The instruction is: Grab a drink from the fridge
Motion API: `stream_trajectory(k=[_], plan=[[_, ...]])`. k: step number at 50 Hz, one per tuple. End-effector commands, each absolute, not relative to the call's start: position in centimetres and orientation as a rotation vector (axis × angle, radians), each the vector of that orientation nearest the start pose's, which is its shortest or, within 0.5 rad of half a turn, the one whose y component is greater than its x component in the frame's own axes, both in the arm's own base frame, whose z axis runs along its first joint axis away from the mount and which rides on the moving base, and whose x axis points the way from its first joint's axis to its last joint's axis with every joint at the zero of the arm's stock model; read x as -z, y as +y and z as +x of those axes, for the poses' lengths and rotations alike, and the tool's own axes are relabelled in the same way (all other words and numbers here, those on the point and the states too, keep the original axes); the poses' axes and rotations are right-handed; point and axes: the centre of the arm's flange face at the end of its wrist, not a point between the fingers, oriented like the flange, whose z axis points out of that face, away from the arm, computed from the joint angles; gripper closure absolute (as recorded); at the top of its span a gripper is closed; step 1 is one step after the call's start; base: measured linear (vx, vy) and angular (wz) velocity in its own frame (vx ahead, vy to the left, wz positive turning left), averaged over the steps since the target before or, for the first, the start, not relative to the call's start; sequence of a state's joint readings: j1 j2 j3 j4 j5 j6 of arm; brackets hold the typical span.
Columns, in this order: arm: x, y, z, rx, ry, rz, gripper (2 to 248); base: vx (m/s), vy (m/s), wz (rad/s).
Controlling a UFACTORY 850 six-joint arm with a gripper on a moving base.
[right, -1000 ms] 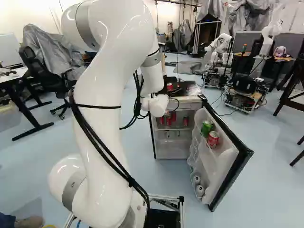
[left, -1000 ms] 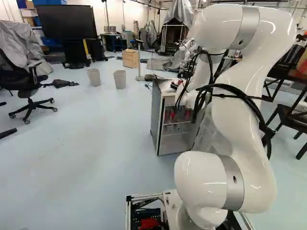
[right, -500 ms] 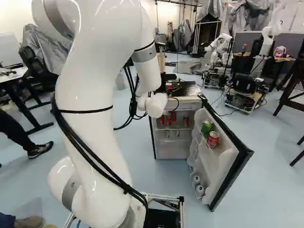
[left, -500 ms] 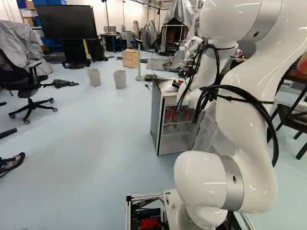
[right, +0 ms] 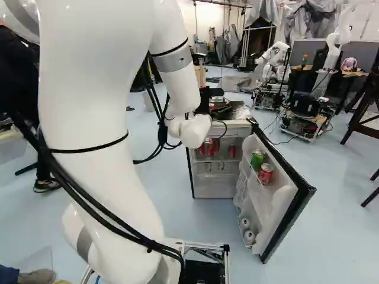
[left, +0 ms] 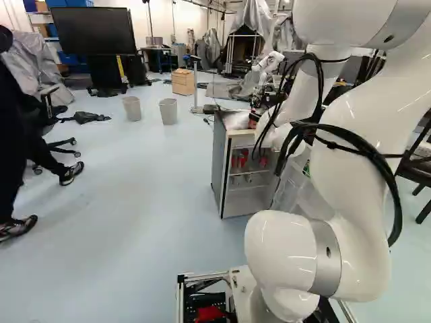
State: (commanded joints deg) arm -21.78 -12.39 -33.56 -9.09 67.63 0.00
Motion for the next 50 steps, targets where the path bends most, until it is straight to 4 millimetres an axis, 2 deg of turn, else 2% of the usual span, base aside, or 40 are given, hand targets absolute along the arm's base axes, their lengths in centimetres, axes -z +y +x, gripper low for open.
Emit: stream_trajectory(k=[16, 50], plan=[[-40.6, -18.7, 42.5, 2.244, 0.379, -2.521, 3, 0.0, 0.0, 0.0], [-41.8, -24.7, 39.5, 2.014, 0.927, -2.68, 3, 0.0, 0.0, 0.0]])
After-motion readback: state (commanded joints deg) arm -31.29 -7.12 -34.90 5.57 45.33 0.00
